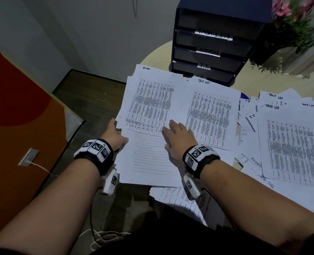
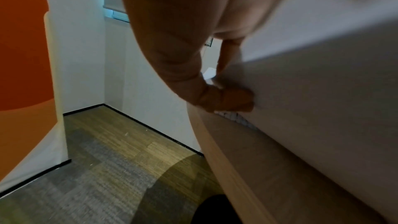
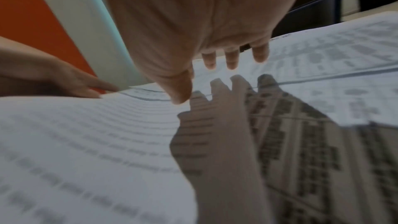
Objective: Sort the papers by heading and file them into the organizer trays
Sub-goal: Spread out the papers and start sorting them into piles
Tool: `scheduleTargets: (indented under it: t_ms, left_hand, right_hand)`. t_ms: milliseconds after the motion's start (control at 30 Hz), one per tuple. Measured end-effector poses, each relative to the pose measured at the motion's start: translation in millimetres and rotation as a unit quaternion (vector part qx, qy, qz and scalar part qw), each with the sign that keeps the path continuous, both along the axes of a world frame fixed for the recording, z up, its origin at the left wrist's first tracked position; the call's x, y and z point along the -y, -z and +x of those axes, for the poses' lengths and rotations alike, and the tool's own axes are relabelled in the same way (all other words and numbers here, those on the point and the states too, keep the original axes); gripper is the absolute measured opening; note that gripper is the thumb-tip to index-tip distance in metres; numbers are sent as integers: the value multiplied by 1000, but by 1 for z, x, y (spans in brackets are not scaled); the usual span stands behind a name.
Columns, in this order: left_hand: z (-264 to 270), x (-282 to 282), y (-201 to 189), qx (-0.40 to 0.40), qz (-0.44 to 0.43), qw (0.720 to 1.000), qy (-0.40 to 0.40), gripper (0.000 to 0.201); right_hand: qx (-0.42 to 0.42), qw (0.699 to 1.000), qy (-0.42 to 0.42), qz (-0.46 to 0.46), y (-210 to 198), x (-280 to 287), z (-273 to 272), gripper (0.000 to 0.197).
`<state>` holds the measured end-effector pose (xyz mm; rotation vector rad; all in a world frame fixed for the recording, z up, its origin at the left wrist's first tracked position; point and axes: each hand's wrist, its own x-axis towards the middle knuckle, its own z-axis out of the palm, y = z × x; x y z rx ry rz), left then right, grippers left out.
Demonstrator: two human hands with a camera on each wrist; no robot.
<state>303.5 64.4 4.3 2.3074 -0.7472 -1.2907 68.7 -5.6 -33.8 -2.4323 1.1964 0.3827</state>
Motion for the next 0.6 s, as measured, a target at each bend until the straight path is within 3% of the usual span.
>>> scheduleTargets:
  t_ms: [67, 133, 200, 300, 433, 500, 567, 600]
  left_hand:
    - [4, 6, 0, -3, 0, 1000, -11, 98]
    - [7, 11, 0, -9, -1, 1000, -27, 97]
    - [7, 15, -3, -13, -2, 999, -31, 94]
    - [6, 24, -2, -28, -14, 999, -37, 93]
    - [13, 35, 5, -75, -11, 994, -75, 95]
    - [16, 42, 8, -90, 0, 991, -102, 98]
    - [14, 49, 10, -108, 0, 982, -153, 89]
    - [12, 53, 11, -118, -1, 980, -163, 80]
  right_hand:
    - [93, 994, -49, 40, -16, -12, 7, 68]
    - [139, 976, -97, 137, -34, -25, 12, 77]
    - [114, 968, -151, 165, -48, -36, 14, 91]
    - [48, 975, -180, 120, -59, -52, 10, 102]
    - [51, 989, -137, 35, -67, -54, -2, 90]
    - [68, 992, -108, -18, -69, -42, -8, 72]
    - [96, 990, -91, -44, -79, -33, -15, 49]
    - [122, 988, -82, -39, -88, -29, -19, 50]
